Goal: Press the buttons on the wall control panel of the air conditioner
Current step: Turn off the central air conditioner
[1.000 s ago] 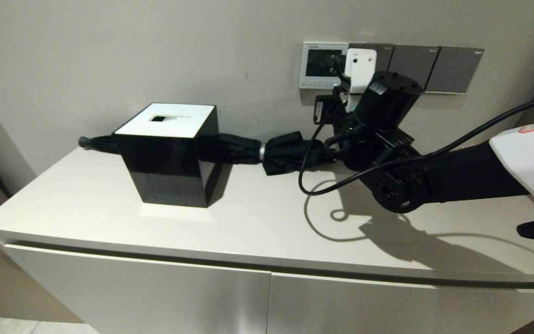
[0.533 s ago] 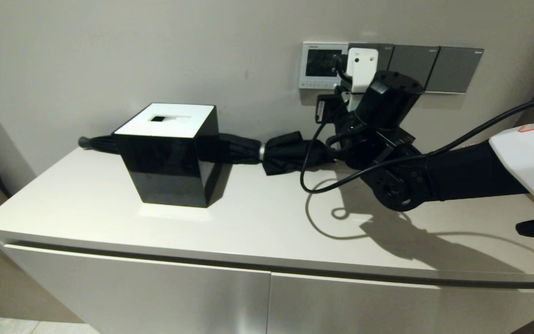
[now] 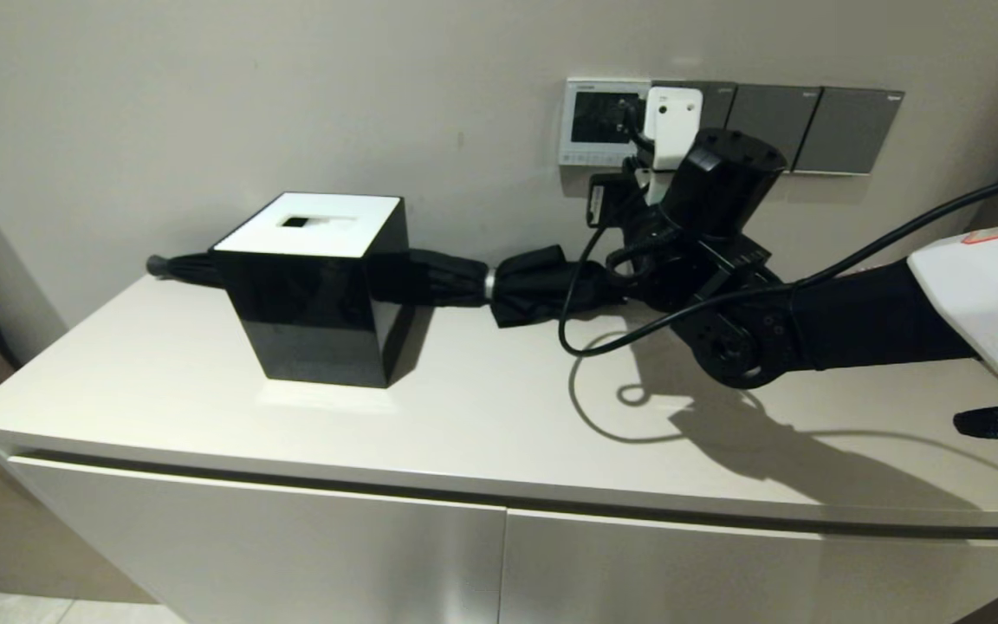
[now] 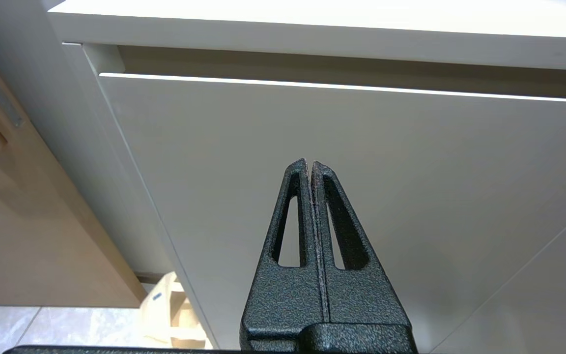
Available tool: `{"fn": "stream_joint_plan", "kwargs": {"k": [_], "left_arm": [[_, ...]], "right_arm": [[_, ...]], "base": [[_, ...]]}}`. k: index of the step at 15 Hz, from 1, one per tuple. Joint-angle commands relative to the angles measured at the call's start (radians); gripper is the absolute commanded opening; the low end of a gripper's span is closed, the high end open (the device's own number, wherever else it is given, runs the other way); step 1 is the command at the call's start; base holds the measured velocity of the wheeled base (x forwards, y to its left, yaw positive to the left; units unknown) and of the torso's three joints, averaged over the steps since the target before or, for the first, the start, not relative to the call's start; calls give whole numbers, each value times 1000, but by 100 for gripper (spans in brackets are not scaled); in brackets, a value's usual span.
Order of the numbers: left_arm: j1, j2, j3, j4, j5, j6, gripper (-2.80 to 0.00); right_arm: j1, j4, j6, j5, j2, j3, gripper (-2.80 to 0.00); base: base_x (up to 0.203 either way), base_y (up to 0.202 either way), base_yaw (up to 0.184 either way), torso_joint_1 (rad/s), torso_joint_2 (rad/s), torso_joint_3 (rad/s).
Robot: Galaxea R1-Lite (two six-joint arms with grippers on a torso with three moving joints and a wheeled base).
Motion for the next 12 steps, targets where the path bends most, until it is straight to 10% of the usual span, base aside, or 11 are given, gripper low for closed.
{"fn": "stream_joint_plan", "kwargs": {"k": [1,12], "left_arm": [[0,1,0,-1,0,0,-280],[0,2,0,0,0,0,-280]], "right_arm": [[-3,-6,-1,0,17,-12,-280],[-10,-4,-1,9,27,-31,-280]], "base": [[0,0,0,0,0,0],[0,0,0,0,0,0]]}}
